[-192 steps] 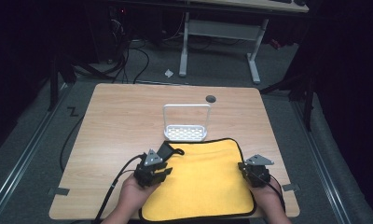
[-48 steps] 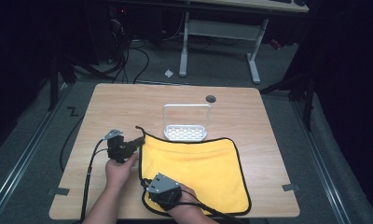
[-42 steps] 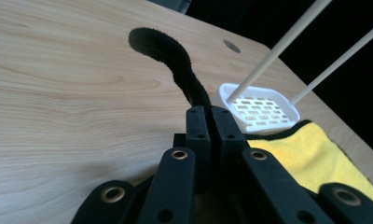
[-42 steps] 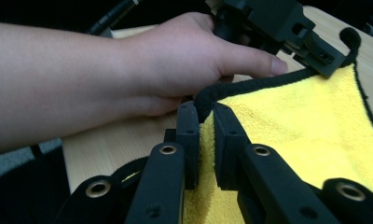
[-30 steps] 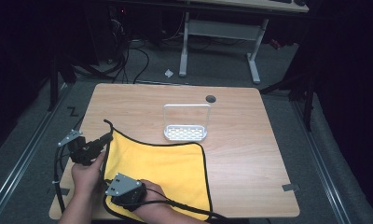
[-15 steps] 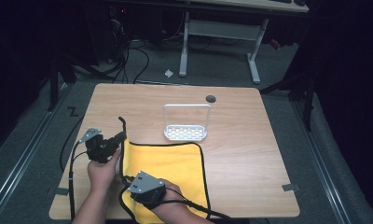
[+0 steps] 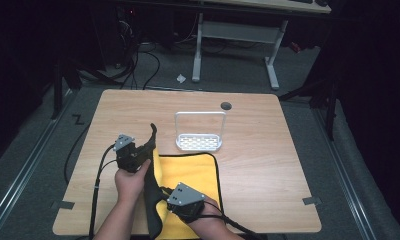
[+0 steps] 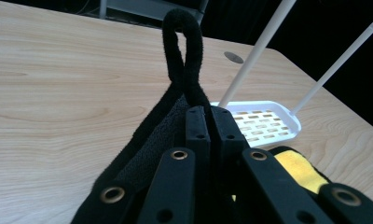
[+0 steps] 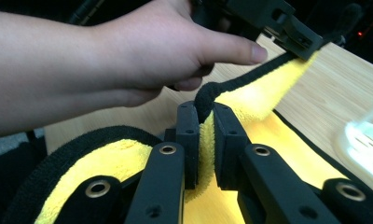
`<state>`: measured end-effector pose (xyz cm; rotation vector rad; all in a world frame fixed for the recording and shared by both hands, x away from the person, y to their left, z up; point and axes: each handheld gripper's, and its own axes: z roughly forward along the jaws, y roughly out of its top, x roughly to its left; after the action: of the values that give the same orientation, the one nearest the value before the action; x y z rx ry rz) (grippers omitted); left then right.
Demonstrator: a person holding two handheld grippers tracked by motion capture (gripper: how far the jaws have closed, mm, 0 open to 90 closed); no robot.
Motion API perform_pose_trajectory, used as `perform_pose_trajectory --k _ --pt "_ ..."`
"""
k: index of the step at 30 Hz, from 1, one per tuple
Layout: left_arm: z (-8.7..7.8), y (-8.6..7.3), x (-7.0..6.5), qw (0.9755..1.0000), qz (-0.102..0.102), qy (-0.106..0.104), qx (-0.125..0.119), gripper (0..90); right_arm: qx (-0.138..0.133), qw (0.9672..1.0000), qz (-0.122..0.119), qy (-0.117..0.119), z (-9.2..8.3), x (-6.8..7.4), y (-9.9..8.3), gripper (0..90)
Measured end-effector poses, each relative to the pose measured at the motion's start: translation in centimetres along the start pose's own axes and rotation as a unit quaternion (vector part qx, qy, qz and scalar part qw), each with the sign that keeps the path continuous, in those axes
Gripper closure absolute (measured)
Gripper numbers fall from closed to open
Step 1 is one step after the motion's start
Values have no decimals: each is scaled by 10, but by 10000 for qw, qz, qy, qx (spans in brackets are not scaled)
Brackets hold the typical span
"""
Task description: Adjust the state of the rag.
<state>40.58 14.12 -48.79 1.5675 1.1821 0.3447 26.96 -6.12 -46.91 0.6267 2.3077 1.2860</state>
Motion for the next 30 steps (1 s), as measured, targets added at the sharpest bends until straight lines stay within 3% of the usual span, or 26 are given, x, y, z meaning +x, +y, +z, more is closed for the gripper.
perform_pose_trajectory --k 12,20,30 --pt "22 -10 -20 9997 50 -60 225 865 114 9992 270 -263 -29 -18 -35 830" --pt "27 -13 -41 9993 187 -211 238 865 158 9988 320 -346 -44 -20 -47 828" --pt "50 -17 -69 9968 430 -392 552 863 417 9969 442 -504 -60 -29 -70 825"
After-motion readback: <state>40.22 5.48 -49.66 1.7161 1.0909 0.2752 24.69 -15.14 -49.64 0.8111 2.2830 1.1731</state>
